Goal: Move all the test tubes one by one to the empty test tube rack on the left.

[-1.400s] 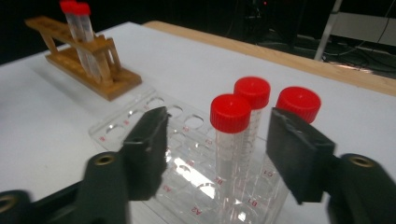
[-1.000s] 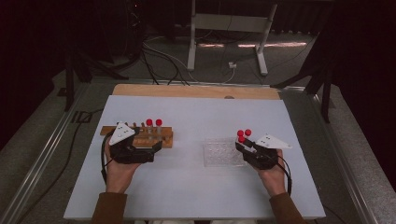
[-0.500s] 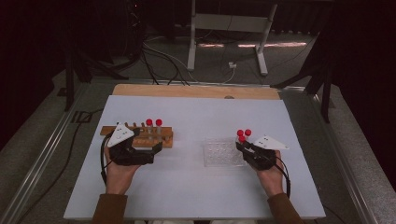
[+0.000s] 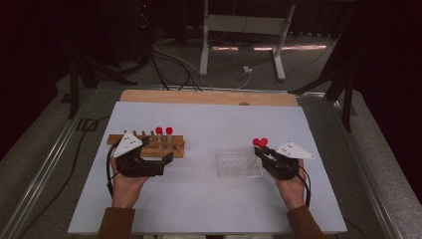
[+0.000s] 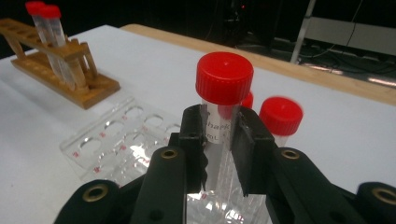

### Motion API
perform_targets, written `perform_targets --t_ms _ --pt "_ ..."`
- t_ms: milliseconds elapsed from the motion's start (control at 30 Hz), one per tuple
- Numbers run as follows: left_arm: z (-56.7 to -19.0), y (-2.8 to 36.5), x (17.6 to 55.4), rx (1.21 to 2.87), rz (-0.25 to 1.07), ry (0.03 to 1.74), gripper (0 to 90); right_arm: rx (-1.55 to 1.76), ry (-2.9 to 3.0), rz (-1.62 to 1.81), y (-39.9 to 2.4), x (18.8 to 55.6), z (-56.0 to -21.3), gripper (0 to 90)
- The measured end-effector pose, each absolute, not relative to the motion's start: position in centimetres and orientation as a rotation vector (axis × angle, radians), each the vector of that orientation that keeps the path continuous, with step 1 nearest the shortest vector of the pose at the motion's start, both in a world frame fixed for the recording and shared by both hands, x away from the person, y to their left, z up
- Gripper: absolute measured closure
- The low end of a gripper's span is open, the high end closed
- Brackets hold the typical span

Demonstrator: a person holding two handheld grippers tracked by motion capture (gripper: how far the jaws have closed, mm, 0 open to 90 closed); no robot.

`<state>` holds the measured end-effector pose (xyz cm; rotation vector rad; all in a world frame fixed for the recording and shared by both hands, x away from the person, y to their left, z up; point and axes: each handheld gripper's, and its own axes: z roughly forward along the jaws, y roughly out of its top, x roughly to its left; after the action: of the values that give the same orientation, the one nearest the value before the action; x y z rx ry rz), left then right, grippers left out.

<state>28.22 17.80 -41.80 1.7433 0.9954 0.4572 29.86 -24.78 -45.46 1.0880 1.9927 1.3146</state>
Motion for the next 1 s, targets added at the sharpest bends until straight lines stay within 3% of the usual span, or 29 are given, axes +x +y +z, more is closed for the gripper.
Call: perform_targets --t_ms 700,1000 --pt "-41.6 17.0 28.1 1.764 0.426 0.978 0.6 1.025 1.946 1.402 -24.6 28.7 -42.5 74.2" --pt "-39.8 14.9 27.9 1.818 0.402 0.887 0.7 1.016 2.025 1.469 -23.9 28.7 -42.5 74.1"
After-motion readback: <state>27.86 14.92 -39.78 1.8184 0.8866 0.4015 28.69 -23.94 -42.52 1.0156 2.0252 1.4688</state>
